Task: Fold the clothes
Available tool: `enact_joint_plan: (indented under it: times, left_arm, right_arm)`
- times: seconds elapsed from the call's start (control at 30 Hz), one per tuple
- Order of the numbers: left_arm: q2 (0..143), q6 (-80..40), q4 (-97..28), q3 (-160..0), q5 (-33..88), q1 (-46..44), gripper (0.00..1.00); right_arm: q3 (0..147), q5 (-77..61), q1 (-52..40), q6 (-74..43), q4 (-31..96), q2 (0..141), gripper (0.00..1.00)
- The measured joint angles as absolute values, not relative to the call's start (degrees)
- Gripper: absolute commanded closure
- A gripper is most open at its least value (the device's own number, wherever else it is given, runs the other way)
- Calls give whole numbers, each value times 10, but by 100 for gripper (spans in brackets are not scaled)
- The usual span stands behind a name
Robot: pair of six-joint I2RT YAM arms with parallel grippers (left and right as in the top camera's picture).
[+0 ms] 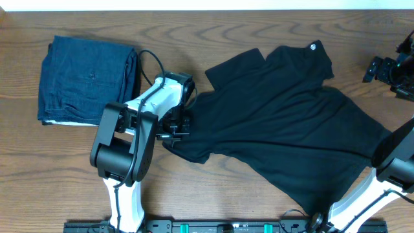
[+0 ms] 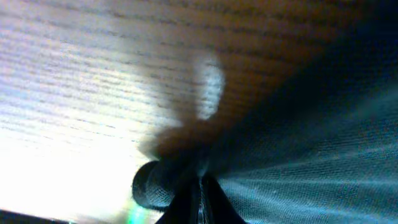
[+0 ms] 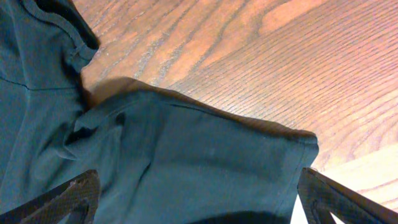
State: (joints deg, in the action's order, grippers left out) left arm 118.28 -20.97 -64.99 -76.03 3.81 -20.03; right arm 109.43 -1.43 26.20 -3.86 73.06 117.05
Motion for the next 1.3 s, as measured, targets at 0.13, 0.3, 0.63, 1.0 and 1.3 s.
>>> enact_joint_plan:
  times: [0.13,0.3,0.63,1.0,1.3]
  left_arm:
    - [1174,-210,-669,-795,35,-200,92]
    - [1102,-205,-623,-880,37,-200,94]
    - [1087,-143,-402,-924,182,-201,94]
    - [1212,-134,-198,-922,216,-231,94]
    - [1271,-134,-178,-922,201,-241,94]
  right_arm:
    - [1094,-15,262,-39,731,1171,1]
    - [1094,-14,262,-39,731,1171,1]
    - [1094,-14,262,-39,731,1171,1]
    - [1094,-15,262,-39,731,1171,1]
    - [1094,-14,262,-39,730,1171,1]
